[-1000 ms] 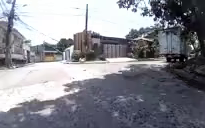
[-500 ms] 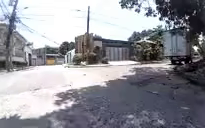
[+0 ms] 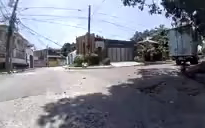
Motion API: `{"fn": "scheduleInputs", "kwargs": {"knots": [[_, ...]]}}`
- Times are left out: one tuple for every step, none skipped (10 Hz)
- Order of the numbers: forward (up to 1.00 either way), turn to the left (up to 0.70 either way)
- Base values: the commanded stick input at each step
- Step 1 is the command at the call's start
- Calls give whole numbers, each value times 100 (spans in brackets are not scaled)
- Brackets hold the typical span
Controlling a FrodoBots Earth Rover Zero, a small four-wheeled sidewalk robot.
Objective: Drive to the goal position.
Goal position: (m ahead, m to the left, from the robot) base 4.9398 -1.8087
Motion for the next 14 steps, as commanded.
{"fn": "scheduleInputs", "kwargs": {"knots": [[100, -4], [100, -28], [100, -35], [100, -37], [100, -31], [100, -25], [100, -20], [100, -14], [100, -8], [100, -2], [93, 0], [91, -3], [99, -9], [100, -25]]}}
